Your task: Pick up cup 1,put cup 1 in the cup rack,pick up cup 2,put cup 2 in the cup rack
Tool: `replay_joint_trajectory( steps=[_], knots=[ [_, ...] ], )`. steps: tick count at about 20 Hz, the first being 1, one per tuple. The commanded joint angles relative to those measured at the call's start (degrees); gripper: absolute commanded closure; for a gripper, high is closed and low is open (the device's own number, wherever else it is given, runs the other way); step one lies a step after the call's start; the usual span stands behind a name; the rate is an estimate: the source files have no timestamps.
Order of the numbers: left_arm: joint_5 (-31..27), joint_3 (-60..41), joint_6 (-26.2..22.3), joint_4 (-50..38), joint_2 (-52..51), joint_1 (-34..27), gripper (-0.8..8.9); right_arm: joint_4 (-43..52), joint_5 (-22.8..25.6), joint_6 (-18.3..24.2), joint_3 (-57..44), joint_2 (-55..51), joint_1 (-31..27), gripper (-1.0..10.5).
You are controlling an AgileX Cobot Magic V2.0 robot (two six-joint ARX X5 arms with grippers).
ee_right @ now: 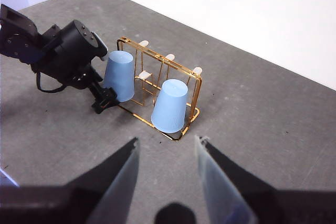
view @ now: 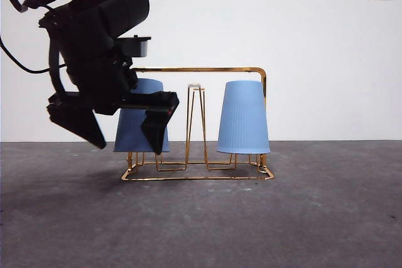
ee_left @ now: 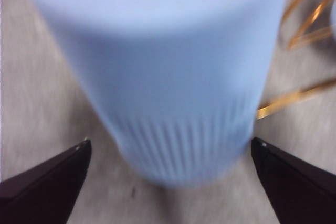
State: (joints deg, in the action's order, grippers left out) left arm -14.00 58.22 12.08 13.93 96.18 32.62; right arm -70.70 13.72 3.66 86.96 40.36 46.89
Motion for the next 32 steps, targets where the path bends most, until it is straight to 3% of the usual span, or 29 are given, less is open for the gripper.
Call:
replay_joint_trajectory(
  steps=[1, 7, 15, 16, 19, 20, 21, 26, 32],
  knots=[
    [1.7, 1.1, 0.3, 3.7, -1.3, -0.1, 2.77, 0.3, 0.2, -0.5, -0.4, -0.1, 0.0, 7.6],
    [6.9, 1.2, 0.3, 14.9, -10.0, 0.1, 2.79, -0.2, 0.2, -0.5, -0.4, -0.1, 0.0, 7.6],
    [23.0, 1.2, 0.3, 28.6, -32.0, 0.2, 2.87, -7.1, 0.2, -1.2, -0.4, 1.4, 0.0, 7.6],
    [24.8, 1.2, 0.3, 29.4, -35.2, 0.3, 3.35, -7.8, -0.3, -1.5, -0.4, 1.6, 0.0, 7.6],
    [29.7, 1.2, 0.4, 31.5, -44.0, 0.4, 6.12, -8.1, -1.7, -2.4, -0.4, 2.3, 0.0, 7.6],
    [31.0, 1.2, 0.4, 32.0, -46.5, 0.4, 7.39, -8.2, -3.1, -2.4, -0.4, 2.7, 0.0, 8.1],
    [31.5, 1.2, 0.4, 32.4, -48.8, 0.4, 8.36, -8.2, -5.2, -2.4, -0.4, 3.0, 0.0, 9.4],
    [32.4, 1.2, 0.4, 34.5, -55.7, 0.4, 8.21, -8.2, -13.4, -2.8, -0.4, 5.1, 0.0, 9.6],
    [32.4, 1.2, 0.4, 36.2, -56.7, 0.4, 8.17, -8.2, -11.6, -4.3, -0.4, 7.5, 0.0, 9.5]
  ],
)
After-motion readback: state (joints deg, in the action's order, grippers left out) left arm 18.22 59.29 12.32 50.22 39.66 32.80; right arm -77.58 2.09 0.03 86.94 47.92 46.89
